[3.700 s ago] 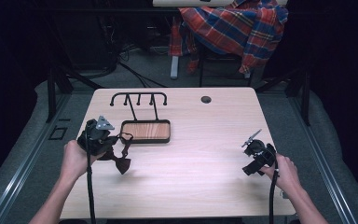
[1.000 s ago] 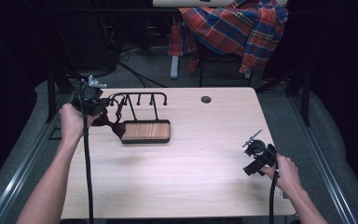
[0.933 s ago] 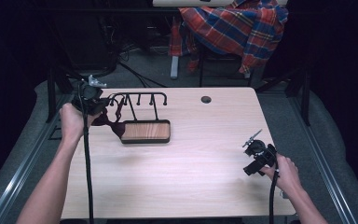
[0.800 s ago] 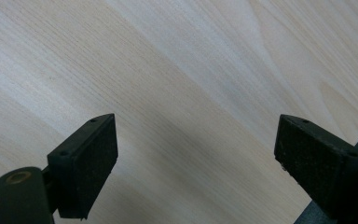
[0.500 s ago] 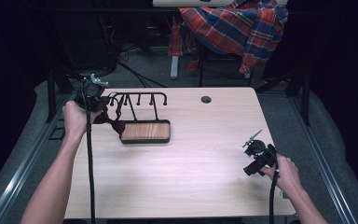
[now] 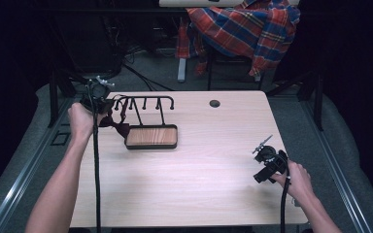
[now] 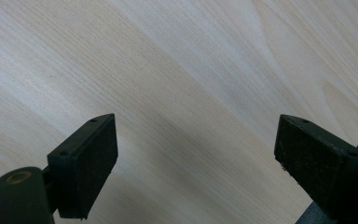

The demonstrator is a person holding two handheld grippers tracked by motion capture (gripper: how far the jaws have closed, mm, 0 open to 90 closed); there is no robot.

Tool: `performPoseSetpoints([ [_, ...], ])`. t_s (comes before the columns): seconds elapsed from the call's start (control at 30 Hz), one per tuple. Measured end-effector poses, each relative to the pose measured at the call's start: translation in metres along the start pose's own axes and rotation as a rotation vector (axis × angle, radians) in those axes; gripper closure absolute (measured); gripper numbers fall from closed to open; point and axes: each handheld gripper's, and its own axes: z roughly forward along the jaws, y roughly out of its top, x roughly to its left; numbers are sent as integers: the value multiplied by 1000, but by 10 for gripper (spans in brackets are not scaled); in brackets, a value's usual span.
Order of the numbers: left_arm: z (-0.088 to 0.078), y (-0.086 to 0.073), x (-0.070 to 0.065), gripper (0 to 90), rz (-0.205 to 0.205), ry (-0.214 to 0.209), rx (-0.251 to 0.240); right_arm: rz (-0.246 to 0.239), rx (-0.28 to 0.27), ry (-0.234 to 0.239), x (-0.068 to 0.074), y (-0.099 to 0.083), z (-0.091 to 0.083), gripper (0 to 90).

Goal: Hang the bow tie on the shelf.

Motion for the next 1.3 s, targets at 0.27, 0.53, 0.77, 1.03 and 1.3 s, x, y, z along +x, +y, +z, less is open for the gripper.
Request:
performPoseSetpoints([
  [0.27,4,-3,5,894,-31,0,4,-37,32,4,0,1,-1,129],
  [0.53,11,-10,11,893,-72,-22,-7,-37,40,0,1,2,-1,130],
  [0.77,17,-15,9,892,-74,-46,7,-26,25,16,1,1,5,129],
  [1.03,26,-25,9,885,-95,-62,9,-29,36,20,4,1,4,129],
  [1.3,32,-33,4,861,-83,-41,-13,-35,48,20,3,1,6,129],
])
